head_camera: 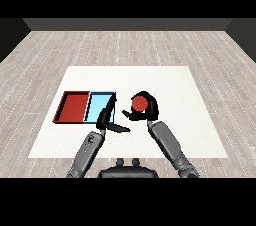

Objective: Pick the red can and put it in the red box

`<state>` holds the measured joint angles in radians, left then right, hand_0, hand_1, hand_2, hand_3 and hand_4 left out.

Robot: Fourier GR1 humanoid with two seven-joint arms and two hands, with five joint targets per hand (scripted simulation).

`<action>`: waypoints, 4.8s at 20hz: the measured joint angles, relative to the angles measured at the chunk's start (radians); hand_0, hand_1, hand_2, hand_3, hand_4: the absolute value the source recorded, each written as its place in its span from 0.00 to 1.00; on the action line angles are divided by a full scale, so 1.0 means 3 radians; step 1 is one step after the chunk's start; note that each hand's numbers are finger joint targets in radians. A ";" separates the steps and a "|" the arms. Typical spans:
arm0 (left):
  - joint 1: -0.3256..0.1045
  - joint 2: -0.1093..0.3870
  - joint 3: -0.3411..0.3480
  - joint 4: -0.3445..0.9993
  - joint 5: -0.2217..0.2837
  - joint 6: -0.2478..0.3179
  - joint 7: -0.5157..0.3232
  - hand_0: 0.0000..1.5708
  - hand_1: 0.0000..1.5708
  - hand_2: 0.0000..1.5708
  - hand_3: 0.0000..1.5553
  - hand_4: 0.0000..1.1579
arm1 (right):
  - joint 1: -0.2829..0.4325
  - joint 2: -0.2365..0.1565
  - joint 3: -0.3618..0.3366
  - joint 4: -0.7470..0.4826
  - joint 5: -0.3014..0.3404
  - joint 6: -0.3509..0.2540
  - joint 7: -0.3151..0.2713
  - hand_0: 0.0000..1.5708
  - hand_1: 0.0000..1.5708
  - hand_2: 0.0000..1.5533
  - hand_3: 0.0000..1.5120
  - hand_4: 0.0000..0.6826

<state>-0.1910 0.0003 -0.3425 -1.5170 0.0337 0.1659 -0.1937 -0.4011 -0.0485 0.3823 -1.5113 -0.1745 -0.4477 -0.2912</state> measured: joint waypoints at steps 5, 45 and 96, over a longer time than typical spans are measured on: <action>-0.0120 0.0000 -0.0038 0.0282 0.0132 0.0027 -0.0074 0.00 0.00 0.00 0.00 0.00 | 0.0056 0.0092 -0.0044 -0.0060 0.0108 0.0127 0.0010 0.93 0.93 0.92 0.92 0.96; -0.0598 0.0066 -0.0642 0.0947 0.1098 0.1105 -0.0450 1.00 1.00 1.00 0.95 0.96 | -0.0272 0.0120 0.0595 0.0158 -0.0337 -0.0384 -0.0227 0.95 0.95 0.93 0.92 0.95; -0.0602 0.0434 0.0048 0.0670 0.0835 0.1315 -0.0564 1.00 1.00 1.00 0.95 0.97 | 0.0921 -0.0345 -0.0273 -0.1172 -0.0336 0.0480 0.0398 0.00 0.00 0.00 0.00 0.00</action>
<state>-0.3715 0.1303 -0.3281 -1.3161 0.2842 0.5604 -0.3630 -0.1249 -0.1522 0.3003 -1.8628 -0.2754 -0.3038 -0.1718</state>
